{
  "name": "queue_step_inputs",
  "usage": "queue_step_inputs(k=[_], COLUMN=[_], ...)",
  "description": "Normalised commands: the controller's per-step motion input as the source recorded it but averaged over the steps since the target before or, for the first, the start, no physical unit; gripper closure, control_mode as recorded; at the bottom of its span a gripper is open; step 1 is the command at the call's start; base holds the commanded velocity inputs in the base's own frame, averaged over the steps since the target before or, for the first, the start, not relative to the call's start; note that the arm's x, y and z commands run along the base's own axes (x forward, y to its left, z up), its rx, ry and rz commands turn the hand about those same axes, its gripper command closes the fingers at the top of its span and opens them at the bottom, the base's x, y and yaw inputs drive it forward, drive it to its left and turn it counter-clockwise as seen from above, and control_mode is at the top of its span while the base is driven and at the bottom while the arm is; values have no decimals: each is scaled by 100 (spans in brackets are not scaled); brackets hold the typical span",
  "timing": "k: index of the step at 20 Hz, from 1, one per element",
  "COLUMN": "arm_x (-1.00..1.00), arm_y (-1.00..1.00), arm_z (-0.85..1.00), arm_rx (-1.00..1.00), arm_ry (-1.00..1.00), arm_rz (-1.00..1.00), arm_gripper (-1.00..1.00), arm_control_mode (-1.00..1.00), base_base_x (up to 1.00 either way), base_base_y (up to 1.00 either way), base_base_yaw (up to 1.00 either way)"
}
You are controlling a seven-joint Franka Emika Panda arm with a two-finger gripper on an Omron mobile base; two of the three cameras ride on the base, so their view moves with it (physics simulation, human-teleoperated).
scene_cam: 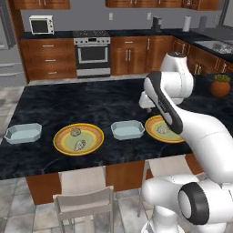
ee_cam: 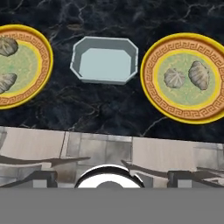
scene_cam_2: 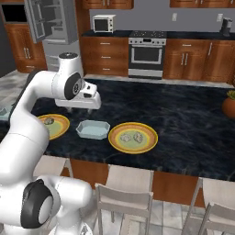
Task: Place two dumplings into each of the tupperware containers and then place the containers in the fridge.
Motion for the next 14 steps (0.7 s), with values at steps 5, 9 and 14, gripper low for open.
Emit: queue_step_inputs(k=[5, 9, 14], arm_x=[92, 100, 99], arm_y=[-85, -99, -66], arm_z=[-39, -41, -53], arm_rx=[0, 0, -7], arm_ry=[6, 12, 14], arm_rz=[-4, -10, -14], arm_gripper=[-100, -100, -100], arm_control_mode=[-100, -100, -100], base_base_x=[0, 0, 0], base_base_y=[0, 0, 0], base_base_yaw=[0, 0, 0])
